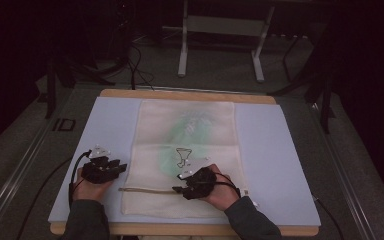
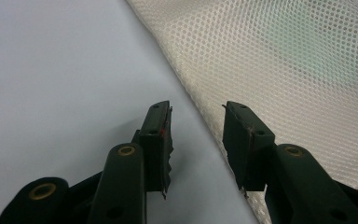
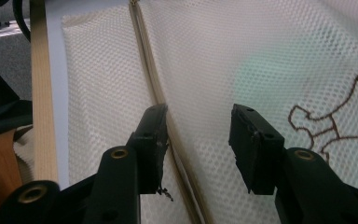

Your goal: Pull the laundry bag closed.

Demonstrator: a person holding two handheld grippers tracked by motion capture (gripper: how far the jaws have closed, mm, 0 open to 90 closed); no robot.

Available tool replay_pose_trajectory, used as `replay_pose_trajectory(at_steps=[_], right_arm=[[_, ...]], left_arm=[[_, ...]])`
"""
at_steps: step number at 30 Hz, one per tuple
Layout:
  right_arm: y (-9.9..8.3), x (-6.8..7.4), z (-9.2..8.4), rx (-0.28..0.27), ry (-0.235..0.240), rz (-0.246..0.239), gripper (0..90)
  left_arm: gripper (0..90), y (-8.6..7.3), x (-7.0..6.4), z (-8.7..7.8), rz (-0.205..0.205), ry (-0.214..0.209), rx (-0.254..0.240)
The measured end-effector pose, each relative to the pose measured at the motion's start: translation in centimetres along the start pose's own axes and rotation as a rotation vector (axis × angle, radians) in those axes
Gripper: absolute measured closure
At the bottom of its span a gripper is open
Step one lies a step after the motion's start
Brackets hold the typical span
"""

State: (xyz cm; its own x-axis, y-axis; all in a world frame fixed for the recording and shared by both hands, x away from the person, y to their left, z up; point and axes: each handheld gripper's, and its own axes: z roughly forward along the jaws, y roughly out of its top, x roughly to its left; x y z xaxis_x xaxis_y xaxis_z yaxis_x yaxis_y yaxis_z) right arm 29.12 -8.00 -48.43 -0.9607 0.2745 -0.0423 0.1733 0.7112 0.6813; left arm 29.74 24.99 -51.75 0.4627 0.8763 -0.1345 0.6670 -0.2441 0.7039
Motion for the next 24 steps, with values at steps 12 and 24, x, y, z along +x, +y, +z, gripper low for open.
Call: replay_pose_trajectory(at_steps=[12, 24], right_arm=[[0.9, 0.2, 1.0, -0.004, 0.017, -0.009, 57.3], [2.0, 0.6, 2.0, -0.015, 0.035, -0.022, 57.9]], left_arm=[[61.2, -0.2, 0.3, -0.3, -0.009, -0.002, -0.001], [61.2, -0.2, 0.5, -0.4, -0.01, -0.005, -0.003]])
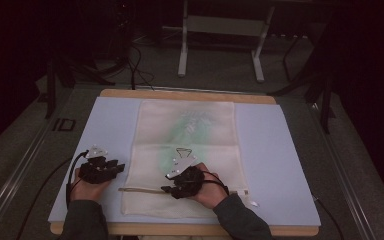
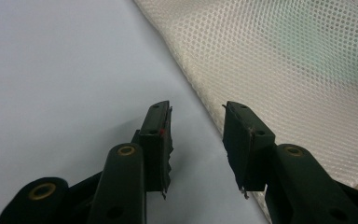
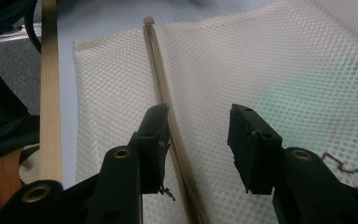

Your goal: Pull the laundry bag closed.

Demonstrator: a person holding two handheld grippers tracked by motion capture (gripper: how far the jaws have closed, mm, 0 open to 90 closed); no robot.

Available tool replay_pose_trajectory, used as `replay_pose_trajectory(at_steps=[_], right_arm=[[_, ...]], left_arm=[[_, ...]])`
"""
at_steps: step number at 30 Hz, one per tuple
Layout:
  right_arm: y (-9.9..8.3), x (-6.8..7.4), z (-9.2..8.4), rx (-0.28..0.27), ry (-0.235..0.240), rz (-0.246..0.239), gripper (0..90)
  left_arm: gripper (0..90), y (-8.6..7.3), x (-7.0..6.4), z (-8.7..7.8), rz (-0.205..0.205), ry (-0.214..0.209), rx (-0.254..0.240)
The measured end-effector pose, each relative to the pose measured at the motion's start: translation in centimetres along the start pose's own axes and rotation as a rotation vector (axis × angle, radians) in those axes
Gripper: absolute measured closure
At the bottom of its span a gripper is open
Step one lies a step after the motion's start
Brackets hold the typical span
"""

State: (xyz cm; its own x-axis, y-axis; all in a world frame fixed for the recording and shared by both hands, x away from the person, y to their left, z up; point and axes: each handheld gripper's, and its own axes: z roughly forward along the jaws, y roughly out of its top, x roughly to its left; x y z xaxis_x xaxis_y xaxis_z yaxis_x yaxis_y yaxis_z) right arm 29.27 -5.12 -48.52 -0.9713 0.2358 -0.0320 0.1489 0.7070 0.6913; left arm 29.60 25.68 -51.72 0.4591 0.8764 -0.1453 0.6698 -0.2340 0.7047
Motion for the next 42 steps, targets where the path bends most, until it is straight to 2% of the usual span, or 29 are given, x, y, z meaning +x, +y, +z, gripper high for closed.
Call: replay_pose_trajectory(at_steps=[17, 24, 33, 42], right_arm=[[1.2, 0.3, 1.7, 0.005, 0.029, -0.005, 58.8], [1.6, 0.5, 2.4, 0.01, 0.026, -0.028, 59.7], [2.2, 1.0, 3.3, 0.013, 0.042, -0.05, 68.7], [2.7, 1.6, 4.4, 0.011, 0.057, -0.047, 69.0]], left_arm=[[60.3, 0.1, 0.1, 0.0, 0.003, 0.001, -0.002], [60.3, 0.2, 0.1, -0.1, 0.001, 0.007, -0.009], [60.3, 0.2, 0.1, -0.1, 0.003, 0.007, -0.01], [60.4, 0.2, 0.2, -0.1, -0.002, 0.005, -0.01]])
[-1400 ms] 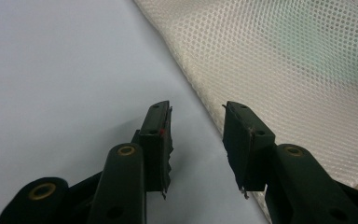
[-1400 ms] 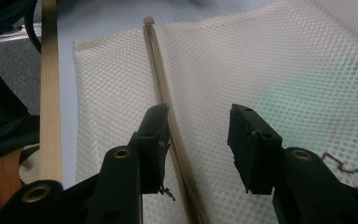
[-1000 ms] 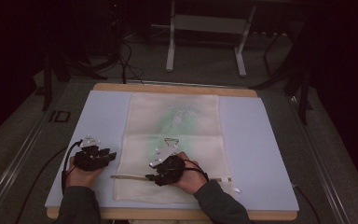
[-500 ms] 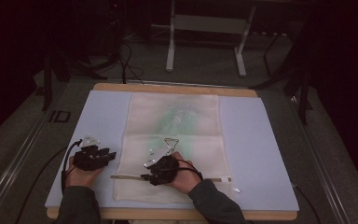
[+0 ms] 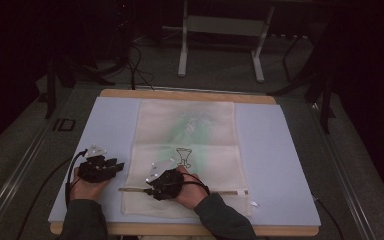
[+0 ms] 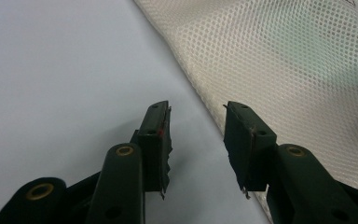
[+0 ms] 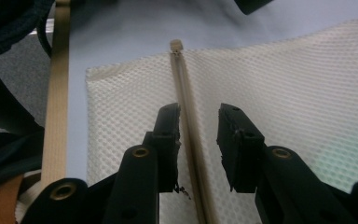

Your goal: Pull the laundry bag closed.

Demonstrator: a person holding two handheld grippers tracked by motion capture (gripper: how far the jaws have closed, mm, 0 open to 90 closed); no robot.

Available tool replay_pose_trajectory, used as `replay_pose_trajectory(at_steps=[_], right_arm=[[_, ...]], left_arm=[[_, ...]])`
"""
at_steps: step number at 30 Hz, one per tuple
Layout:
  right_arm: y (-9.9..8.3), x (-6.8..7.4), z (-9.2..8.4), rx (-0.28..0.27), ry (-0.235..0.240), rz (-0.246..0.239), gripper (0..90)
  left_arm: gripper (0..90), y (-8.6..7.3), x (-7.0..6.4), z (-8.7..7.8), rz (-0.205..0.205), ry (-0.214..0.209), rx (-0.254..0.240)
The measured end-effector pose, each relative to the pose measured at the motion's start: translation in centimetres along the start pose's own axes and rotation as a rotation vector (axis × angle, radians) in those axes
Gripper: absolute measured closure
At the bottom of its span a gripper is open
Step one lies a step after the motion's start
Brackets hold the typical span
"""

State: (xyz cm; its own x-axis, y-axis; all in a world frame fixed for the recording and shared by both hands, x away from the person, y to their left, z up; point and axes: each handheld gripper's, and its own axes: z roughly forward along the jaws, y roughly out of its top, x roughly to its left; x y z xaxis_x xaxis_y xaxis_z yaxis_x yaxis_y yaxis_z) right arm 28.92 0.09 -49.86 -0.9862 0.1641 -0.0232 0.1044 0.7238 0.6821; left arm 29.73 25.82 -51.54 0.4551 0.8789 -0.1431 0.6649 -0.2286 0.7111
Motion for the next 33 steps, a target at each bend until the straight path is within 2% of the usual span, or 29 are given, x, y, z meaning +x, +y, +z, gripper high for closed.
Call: replay_pose_trajectory(at_steps=[6, 17, 33], right_arm=[[0.6, 0.2, 0.9, 0.002, 0.011, -0.008, 71.6], [1.4, 0.9, 2.6, 0.005, 0.029, -0.018, 70.5], [2.5, 0.9, 4.1, -0.011, 0.032, -0.019, 71.1]], left_arm=[[60.3, 0.0, 0.0, 0.1, 0.0, 0.0, 0.003], [60.3, 0.1, 0.0, 0.1, 0.0, -0.003, 0.001], [60.3, 0.0, 0.1, 0.0, -0.002, -0.002, 0.001]])
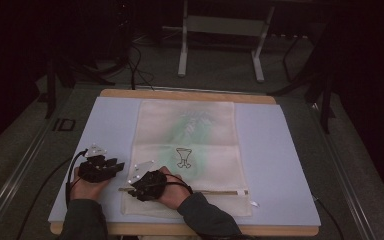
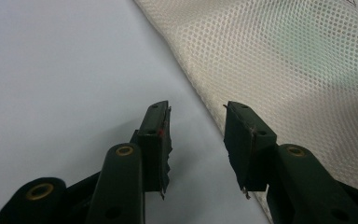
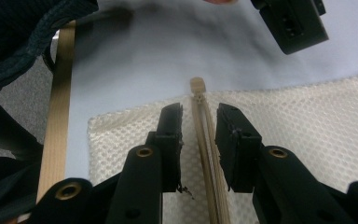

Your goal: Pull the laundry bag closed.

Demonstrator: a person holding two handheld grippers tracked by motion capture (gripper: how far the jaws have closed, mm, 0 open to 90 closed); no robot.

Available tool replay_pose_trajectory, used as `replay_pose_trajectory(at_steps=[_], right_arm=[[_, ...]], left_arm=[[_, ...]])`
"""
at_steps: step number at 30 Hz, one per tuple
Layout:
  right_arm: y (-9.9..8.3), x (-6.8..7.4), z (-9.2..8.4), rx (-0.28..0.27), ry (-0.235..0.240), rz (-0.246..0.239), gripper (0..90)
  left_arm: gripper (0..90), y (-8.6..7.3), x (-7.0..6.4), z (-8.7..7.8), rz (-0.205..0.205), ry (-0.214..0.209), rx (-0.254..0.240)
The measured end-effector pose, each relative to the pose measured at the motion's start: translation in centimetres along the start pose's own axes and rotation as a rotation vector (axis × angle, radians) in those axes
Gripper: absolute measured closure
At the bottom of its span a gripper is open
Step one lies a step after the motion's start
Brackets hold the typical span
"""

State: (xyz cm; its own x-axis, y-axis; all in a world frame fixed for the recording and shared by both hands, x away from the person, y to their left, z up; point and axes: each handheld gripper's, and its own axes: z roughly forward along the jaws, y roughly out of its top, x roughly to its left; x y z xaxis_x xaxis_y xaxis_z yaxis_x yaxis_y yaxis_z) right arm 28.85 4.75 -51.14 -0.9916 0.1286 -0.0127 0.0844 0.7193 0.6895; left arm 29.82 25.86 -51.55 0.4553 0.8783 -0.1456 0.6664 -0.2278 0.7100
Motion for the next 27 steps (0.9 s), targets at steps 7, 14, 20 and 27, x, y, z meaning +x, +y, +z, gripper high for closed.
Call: replay_pose_trajectory(at_steps=[7, 14, 20, 27], right_arm=[[0.5, 0.2, 0.7, -0.003, 0.003, -0.014, 73.4], [1.1, 0.2, 1.8, -0.007, -0.006, -0.01, 75.4], [1.7, 0.3, 2.5, -0.007, -0.004, -0.004, 74.4], [1.9, 0.3, 3.4, 0.01, -0.008, -0.004, 74.0]], left_arm=[[60.2, 0.0, 0.0, 0.0, 0.0, 0.0, -0.001], [60.1, 0.0, 0.1, 0.1, -0.003, -0.001, 0.0], [60.0, 0.0, 0.2, 0.0, -0.004, -0.002, -0.001], [59.8, 0.0, 0.2, -0.1, -0.009, -0.001, -0.004]])
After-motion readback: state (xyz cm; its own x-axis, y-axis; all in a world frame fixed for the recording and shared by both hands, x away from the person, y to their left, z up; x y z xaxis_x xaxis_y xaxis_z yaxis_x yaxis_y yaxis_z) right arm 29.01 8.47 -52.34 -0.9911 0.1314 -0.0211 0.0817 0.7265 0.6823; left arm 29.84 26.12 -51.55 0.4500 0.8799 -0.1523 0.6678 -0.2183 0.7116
